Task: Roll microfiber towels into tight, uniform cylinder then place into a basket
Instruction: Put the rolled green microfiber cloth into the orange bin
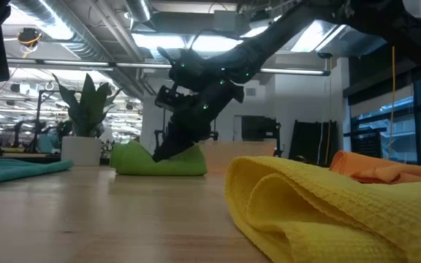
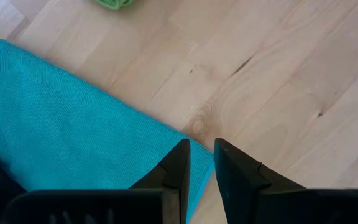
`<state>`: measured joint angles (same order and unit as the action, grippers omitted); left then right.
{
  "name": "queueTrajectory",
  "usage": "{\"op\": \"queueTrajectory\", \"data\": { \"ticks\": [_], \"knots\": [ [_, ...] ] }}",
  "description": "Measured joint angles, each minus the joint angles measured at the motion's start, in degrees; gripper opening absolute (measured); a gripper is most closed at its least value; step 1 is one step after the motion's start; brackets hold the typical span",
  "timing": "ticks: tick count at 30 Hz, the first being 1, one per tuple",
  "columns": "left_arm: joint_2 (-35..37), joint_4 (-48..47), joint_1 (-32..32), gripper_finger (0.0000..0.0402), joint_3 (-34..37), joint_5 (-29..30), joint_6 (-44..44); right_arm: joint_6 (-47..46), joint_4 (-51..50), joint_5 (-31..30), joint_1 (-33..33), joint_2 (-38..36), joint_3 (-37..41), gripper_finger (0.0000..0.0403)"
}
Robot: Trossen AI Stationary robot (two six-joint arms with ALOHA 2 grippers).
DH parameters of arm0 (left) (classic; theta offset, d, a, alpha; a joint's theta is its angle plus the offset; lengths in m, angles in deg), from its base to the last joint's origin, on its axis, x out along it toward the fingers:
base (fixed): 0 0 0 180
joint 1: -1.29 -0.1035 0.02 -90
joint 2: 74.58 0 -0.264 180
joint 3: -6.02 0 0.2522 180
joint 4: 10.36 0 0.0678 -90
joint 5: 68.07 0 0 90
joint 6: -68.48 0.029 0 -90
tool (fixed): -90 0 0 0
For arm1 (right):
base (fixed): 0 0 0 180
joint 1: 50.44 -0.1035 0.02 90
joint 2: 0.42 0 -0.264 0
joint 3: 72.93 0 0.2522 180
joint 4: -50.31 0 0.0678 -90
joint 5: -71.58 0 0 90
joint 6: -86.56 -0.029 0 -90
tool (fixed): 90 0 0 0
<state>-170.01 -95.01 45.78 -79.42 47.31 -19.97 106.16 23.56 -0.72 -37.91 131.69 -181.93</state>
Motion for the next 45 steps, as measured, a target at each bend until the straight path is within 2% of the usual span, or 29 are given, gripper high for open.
{"op": "queueTrajectory", "data": {
  "ticks": [6, 11, 17, 20, 26, 32, 45],
  "knots": [
    [0.00, 0.04, 0.00, 0.0064, 0.00, 0.00, 0.00, 3.03, -2.58, -0.24, 0.00, 0.39, -0.04, 0.0174],
    [0.00, -0.08, 0.00, 0.0064, 0.00, 0.00, 0.00, 3.14, -3.82, -4.89, -0.76, 1.78, -0.34, 0.0174],
    [0.00, -0.08, 0.00, 0.0064, 0.00, 0.00, 0.00, 1.84, -4.94, -6.49, -1.41, 2.10, -0.35, 0.0169],
    [0.00, -0.02, 0.00, 0.0064, 0.00, 0.00, -0.02, 2.00, -5.34, -8.97, -2.12, 2.12, -0.33, 0.0137],
    [0.00, 0.02, 0.00, 0.0064, 0.01, 0.00, 0.01, 1.91, -5.81, -9.76, -2.67, 2.08, -0.26, 0.0021],
    [0.00, 0.00, 0.00, 0.0064, 0.01, 0.00, 0.02, 0.86, -6.75, -9.76, -2.73, 1.99, -1.32, 0.0021],
    [0.00, -0.02, 0.02, 0.0064, 0.01, -3.01, 0.06, 0.68, -16.03, -9.68, -4.25, 2.69, -12.16, 0.0021]
  ]
}}
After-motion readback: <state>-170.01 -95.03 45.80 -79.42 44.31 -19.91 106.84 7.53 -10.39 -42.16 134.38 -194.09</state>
